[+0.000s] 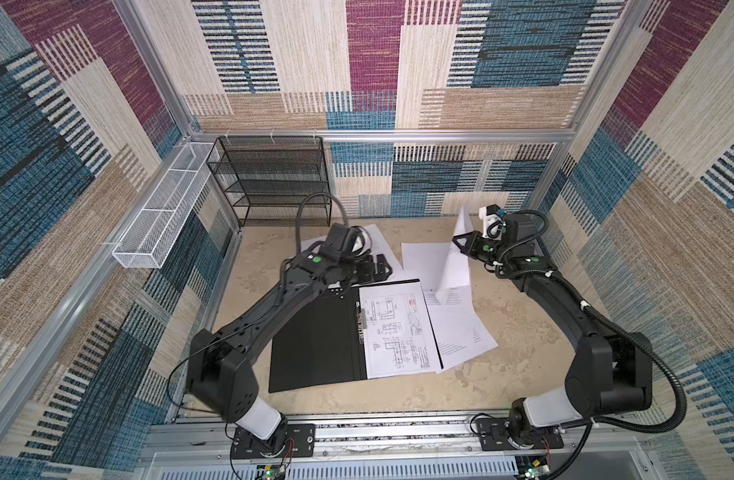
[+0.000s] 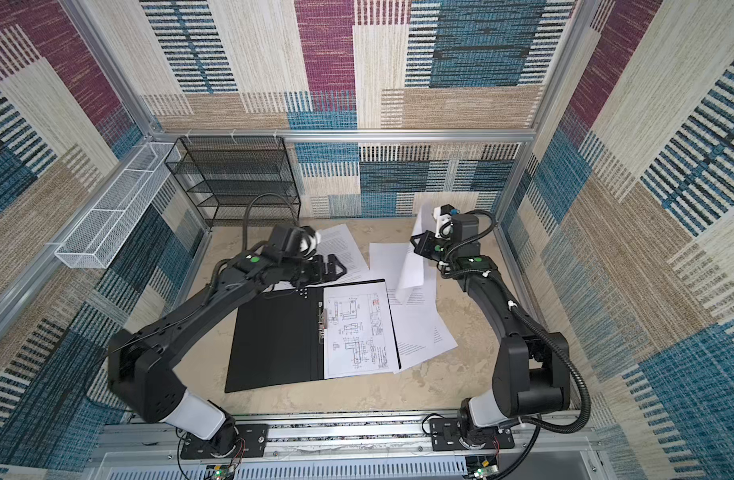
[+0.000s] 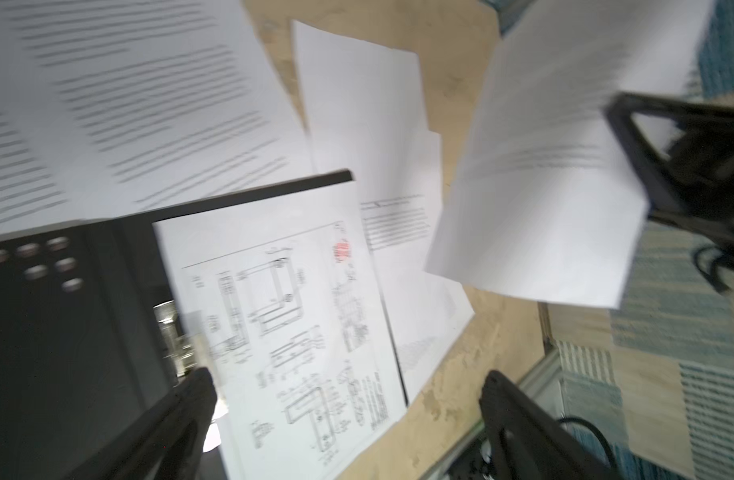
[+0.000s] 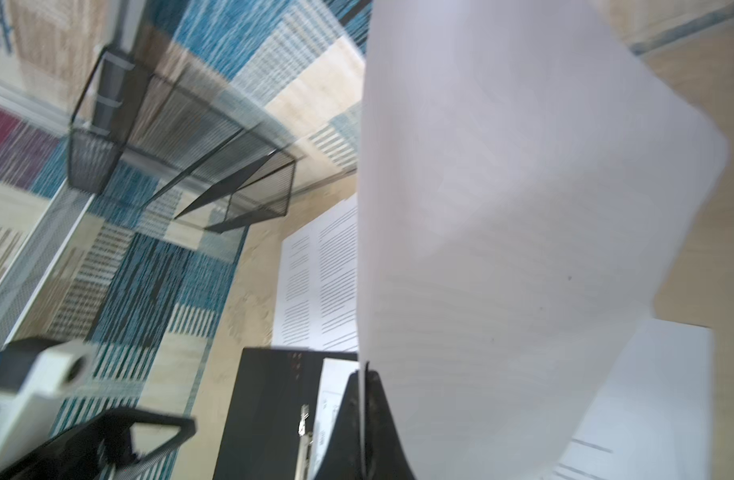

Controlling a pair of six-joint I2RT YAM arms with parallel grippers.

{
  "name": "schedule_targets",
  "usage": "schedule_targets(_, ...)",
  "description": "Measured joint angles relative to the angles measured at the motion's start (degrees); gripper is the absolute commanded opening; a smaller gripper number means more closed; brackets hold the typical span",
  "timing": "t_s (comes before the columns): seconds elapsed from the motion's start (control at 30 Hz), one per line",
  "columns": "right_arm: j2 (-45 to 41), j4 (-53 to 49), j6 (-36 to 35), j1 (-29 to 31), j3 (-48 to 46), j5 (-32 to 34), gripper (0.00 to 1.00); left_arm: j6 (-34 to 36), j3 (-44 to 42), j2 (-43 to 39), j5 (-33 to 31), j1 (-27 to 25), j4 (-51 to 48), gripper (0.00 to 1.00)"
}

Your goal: Put the files into the folder

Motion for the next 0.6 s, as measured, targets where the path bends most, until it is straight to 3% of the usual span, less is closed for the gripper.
schedule_targets(0.13,0.0,-0.6,1.8,7.8,0.5,-2.1,0.00,-2.3,-14.6,-4.8,0.7,9.1,-0.2,0.99)
schedule_targets(0.23,-1.4,1.3,4.2,11.0,-1.7,-6.2,0.00,-4.3,-20.5,-5.2,2.2,13.2,2.3,0.99)
schedule_targets(0.43,-7.4,4.5,6.8,10.8,-9.1,-7.4,0.00,-6.4,-22.9,0.5,3.8,15.4,5.3,0.99)
schedule_targets(0.6,-8.7,6.7,8.3,10.2,-21.7,-6.8,0.00,-7.1,-23.2,3.5,5.3,16.3,7.2,0.99)
